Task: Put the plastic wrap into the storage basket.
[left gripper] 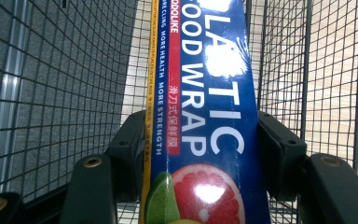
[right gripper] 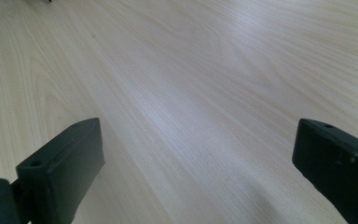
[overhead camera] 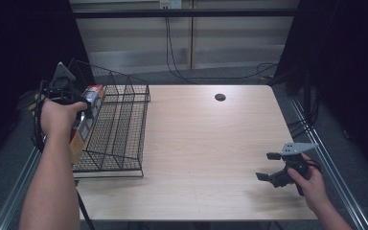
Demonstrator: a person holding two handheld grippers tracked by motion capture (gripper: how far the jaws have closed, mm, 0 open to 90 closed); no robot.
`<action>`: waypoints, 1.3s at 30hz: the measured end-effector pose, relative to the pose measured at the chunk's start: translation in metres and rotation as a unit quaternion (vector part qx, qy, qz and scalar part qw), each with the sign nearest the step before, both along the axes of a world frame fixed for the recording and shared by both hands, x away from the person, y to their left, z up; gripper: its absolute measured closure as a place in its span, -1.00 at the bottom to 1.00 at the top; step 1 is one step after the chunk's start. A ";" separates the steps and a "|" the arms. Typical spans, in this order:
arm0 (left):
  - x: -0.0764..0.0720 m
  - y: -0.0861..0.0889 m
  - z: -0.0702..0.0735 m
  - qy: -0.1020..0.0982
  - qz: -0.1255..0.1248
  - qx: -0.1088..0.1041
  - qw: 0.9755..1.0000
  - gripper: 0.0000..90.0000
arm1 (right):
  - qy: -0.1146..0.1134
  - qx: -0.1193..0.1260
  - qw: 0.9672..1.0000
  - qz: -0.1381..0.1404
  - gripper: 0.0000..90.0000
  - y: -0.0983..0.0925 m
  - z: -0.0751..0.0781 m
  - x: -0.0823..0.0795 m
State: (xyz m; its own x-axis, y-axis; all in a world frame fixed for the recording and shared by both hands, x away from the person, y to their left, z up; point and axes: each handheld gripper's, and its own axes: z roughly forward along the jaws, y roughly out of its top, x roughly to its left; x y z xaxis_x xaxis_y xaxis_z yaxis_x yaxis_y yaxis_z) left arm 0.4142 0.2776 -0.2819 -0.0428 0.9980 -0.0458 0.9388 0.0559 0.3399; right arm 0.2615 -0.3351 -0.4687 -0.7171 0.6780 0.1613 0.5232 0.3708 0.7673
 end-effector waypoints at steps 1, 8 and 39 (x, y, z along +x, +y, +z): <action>0.001 0.001 0.000 0.001 -0.002 0.001 1.000 -0.06 | -0.001 0.000 1.000 0.001 -0.96 0.000 0.000 0.000; 0.008 0.000 -0.004 0.011 0.005 0.001 1.000 -0.07 | -0.002 -0.001 1.000 -0.002 -0.96 -0.001 -0.001 0.000; -0.011 -0.044 0.027 -0.074 -0.058 -0.052 0.994 -0.37 | -0.008 0.003 1.000 -0.003 -0.96 -0.005 0.003 -0.004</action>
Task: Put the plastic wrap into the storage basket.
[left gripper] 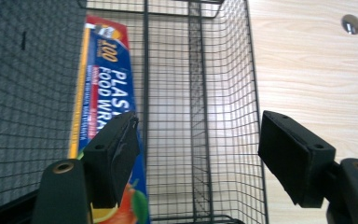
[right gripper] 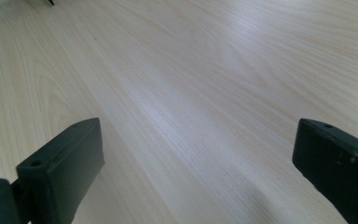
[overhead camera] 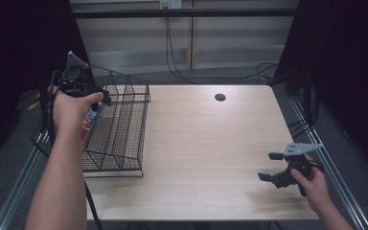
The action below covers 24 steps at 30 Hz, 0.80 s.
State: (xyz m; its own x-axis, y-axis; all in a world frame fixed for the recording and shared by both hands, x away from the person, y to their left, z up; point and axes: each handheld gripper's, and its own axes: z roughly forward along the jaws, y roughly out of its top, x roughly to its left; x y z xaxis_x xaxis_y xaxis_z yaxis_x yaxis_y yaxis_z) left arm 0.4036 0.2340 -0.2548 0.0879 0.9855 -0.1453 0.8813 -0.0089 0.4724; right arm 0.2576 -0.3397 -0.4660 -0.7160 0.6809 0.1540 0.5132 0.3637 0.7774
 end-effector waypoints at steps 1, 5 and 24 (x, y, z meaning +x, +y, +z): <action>-0.001 -0.003 0.000 -0.002 -0.008 -0.002 1.000 -0.38 | -0.001 0.000 1.000 0.000 -0.96 0.000 0.000 0.000; -0.004 -0.012 -0.001 -0.007 -0.025 -0.008 1.000 -0.40 | -0.001 -0.001 1.000 0.002 -0.96 0.001 0.000 0.000; -0.020 -0.067 -0.016 -0.027 -0.139 -0.030 0.990 -0.59 | -0.001 0.000 1.000 0.006 -0.96 0.004 0.001 0.000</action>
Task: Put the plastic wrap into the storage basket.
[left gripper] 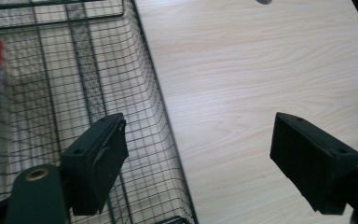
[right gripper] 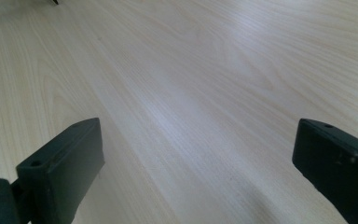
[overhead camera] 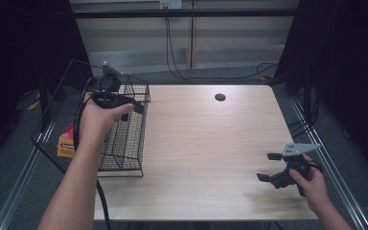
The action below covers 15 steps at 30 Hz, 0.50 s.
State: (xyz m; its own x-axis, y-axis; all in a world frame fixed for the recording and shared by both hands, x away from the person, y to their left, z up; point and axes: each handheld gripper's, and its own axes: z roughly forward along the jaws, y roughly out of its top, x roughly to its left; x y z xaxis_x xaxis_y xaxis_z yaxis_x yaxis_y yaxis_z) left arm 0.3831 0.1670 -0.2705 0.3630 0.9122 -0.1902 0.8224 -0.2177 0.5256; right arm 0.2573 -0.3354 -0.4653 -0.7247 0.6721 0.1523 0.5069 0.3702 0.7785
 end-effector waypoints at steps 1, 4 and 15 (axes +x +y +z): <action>-0.001 -0.003 -0.001 0.001 -0.006 -0.001 1.000 -0.59 | 0.000 0.000 1.000 0.000 -0.96 0.000 0.000 0.000; -0.002 -0.010 -0.006 0.000 -0.015 -0.002 1.000 -0.60 | 0.001 0.001 1.000 0.000 -0.96 0.000 0.000 0.000; -0.008 -0.031 -0.029 -0.015 -0.043 -0.017 0.999 -0.64 | 0.002 -0.002 1.000 0.002 -0.96 0.001 0.000 0.000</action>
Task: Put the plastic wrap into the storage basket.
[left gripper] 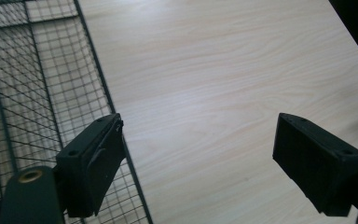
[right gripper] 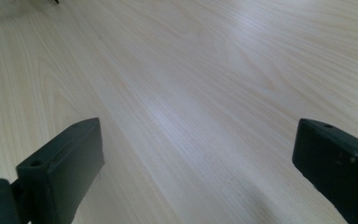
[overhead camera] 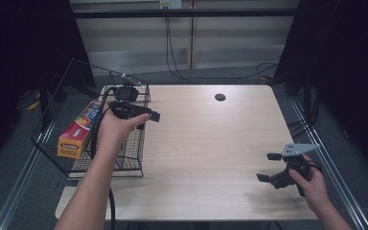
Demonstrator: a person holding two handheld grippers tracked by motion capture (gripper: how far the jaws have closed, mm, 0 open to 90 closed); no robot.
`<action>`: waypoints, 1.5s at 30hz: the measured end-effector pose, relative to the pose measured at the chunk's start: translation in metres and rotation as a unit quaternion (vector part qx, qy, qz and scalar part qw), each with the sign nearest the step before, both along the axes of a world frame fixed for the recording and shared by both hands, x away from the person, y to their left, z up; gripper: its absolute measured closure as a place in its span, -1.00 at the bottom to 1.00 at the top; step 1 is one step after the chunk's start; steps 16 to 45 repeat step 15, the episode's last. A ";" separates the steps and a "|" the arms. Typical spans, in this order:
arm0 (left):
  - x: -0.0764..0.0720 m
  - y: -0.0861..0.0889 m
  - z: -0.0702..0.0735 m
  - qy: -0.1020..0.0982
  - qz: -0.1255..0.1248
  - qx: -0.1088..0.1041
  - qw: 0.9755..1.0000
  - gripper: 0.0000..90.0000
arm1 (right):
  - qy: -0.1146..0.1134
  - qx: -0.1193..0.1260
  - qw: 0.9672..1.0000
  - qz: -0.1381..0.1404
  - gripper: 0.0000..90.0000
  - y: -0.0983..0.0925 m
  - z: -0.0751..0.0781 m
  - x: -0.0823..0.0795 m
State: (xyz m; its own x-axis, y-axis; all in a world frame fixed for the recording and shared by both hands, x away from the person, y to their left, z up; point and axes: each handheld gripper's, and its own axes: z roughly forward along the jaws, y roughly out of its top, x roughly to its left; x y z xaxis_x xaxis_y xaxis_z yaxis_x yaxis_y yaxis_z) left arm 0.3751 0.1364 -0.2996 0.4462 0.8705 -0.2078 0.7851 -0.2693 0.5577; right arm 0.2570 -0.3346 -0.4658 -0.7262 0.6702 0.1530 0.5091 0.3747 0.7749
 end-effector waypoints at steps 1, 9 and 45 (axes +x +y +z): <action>-0.001 -0.002 -0.003 -0.002 0.000 0.003 1.000 -0.64 | 0.000 -0.001 1.000 0.000 -0.96 0.000 0.000 0.000; -0.009 -0.022 -0.026 0.007 -0.038 -0.003 0.999 -0.65 | 0.003 -0.004 1.000 0.004 -0.96 0.002 -0.002 0.000; -0.015 -0.034 -0.043 0.010 -0.060 -0.010 0.998 -0.70 | 0.004 -0.009 1.000 0.011 -0.96 0.005 -0.005 0.001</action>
